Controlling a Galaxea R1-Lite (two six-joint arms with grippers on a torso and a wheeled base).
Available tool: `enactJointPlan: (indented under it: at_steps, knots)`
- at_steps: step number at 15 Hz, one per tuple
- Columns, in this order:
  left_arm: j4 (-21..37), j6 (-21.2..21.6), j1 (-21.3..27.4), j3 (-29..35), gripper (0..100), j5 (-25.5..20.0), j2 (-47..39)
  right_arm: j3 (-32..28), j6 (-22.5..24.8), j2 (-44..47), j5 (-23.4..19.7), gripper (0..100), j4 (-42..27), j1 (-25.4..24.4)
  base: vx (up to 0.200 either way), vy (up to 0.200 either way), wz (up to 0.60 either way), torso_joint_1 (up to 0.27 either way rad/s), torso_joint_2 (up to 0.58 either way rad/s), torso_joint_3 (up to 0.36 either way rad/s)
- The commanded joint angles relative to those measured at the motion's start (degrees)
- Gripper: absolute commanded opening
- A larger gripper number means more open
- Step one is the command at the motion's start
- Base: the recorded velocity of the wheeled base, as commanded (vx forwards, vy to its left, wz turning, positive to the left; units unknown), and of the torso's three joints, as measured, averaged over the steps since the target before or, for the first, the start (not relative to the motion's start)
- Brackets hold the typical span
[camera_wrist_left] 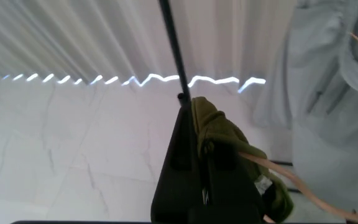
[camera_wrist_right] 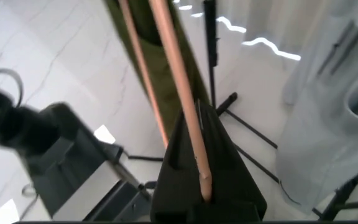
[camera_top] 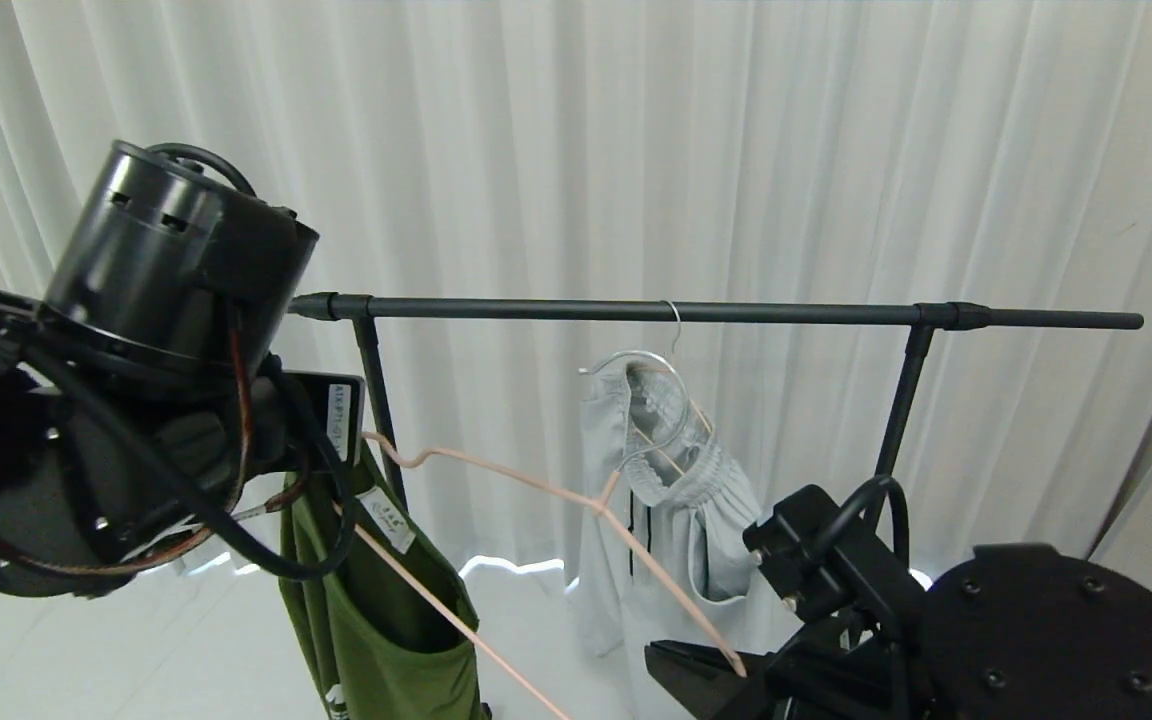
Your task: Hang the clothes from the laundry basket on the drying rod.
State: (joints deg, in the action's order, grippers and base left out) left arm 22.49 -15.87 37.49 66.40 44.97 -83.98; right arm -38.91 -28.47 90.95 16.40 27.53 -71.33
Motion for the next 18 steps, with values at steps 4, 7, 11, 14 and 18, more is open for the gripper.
enactJointPlan:
  at_steps: [4, 7, 11, 14, 18]
  knots:
    - [0.0, -1.4, -0.1, 3.2, 0, 0.8, -5.0, -0.5, -0.3, 0.1, 1.5, 0, 0.1, 4.4, 0.000, 0.000, 0.00, 0.000, 0.00, 0.000]
    - [0.0, -2.8, 1.3, 3.3, 0, 0.8, -5.2, -0.6, -0.3, 1.2, 1.5, 0, 0.3, 4.4, 0.000, 0.000, 0.00, 0.000, 0.00, 0.000]
    - [0.0, -5.7, 7.3, 3.2, 0, 0.8, -5.1, -4.9, -0.3, 5.3, 1.5, 0, 0.3, 4.6, 0.000, 0.000, 0.00, 0.000, 0.00, 0.000]
    - [0.0, -5.9, 8.3, 3.6, 0, 0.7, -5.1, -7.0, -0.3, 7.2, 1.5, 0, 0.3, 4.6, 0.000, 0.000, 0.00, 0.000, 0.00, 0.000]
    - [0.0, -7.4, 11.1, 5.4, 0, 0.5, -4.9, -7.2, -0.1, 8.5, 1.4, 0, 0.4, 4.6, 0.000, 0.000, 0.00, 0.000, 0.00, 0.000]
